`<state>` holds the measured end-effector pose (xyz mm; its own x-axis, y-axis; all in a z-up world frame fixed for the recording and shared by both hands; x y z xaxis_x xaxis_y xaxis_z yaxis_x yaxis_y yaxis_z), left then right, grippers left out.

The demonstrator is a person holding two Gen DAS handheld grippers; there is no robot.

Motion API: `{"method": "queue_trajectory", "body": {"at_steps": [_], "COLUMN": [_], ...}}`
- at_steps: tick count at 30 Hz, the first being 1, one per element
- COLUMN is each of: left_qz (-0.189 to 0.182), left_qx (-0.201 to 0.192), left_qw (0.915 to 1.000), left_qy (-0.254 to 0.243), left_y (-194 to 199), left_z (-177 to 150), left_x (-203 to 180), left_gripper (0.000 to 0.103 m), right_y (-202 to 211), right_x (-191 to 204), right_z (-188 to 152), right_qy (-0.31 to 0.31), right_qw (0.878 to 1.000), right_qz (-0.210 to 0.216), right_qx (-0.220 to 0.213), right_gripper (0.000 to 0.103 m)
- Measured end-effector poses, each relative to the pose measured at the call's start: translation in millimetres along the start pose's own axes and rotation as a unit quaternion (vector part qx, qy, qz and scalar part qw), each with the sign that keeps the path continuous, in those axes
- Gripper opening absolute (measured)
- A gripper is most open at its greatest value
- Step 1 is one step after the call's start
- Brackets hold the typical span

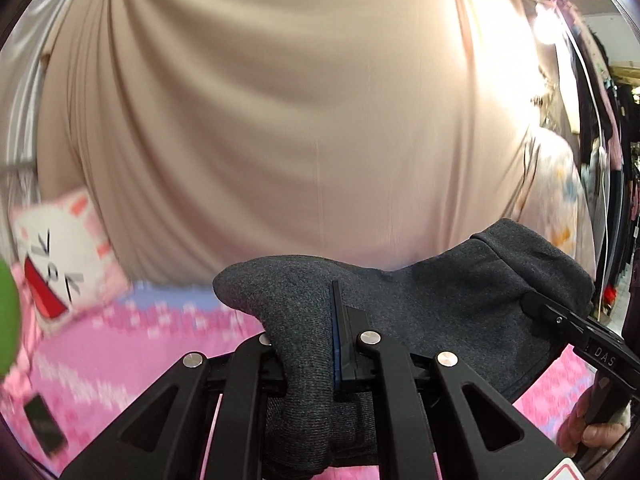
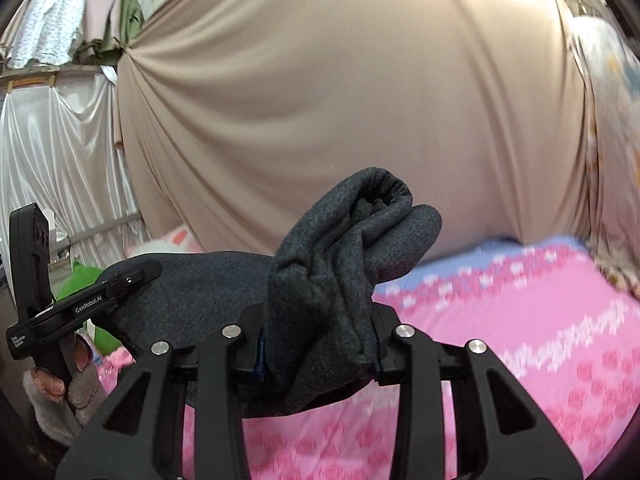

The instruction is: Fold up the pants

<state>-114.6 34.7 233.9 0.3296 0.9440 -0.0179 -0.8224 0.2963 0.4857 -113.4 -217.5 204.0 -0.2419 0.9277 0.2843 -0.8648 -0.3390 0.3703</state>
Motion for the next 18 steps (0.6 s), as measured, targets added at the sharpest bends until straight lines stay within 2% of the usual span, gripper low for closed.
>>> {"method": "queue_trajectory", "body": {"at_steps": [4, 8, 11, 13, 14, 15, 16, 17, 18], "left_qz": [-0.002, 0.002, 0.015, 0.02, 0.019, 0.017, 0.009, 0.004, 0.006], "left_qx": [-0.05, -0.084, -0.1, -0.095, -0.088, -0.081, -0.058, -0.02, 0.025], "left_qw": [0.9988, 0.9965, 0.9949, 0.9953, 0.9959, 0.9964, 0.998, 0.9996, 0.9993], "left_qy": [0.0, -0.001, -0.002, -0.003, 0.007, 0.018, 0.023, 0.02, 0.026], "left_y": [5.5, 3.8, -13.7, -37.6, -54.9, -70.2, -100.3, -135.5, -174.4], "left_z": [36.8, 63.5, 80.6, 88.7, 91.1, 90.0, 85.8, 77.1, 61.6], "left_x": [8.0, 14.9, 24.8, 33.1, 39.5, 44.4, 51.7, 58.0, 66.1], "left_gripper": [0.007, 0.007, 0.007, 0.009, 0.015, 0.016, 0.026, 0.047, 0.056], "right_y": [-5.7, -19.6, -41.8, -64.9, -88.3, -109.4, -126.3, -155.6, -174.6], "right_x": [6.1, 9.4, 3.4, -7.6, -20.4, -33.9, -45.2, -67.9, -84.4], "right_z": [40.6, 74.4, 93.0, 99.7, 100.6, 96.8, 90.2, 73.3, 57.6], "right_qy": [0.019, 0.042, 0.043, 0.035, 0.029, 0.021, 0.013, -0.001, -0.013], "right_qw": [0.999, 0.997, 0.996, 0.997, 0.998, 0.999, 0.999, 0.998, 0.996], "right_qz": [0.003, 0.003, 0.005, -0.003, -0.013, -0.022, -0.03, -0.054, -0.089], "right_qx": [-0.039, -0.069, -0.074, -0.069, -0.056, -0.044, -0.035, -0.012, 0.011], "right_gripper": [0.034, 0.034, 0.035, 0.036, 0.04, 0.043, 0.057, 0.083, 0.091]}}
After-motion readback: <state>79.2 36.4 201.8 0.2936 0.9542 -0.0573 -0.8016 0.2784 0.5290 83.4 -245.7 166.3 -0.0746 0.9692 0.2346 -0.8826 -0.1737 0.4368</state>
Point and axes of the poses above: each gripper's, at about its wrist camera, not at the fingertips, and y roughly against the way its jaws point, x to its left, z to its top, the point moved 1 cm from there along -y, roughly the way its jaws point, and after that the axes turned 15 degrees about x, right-handed, at the moved point
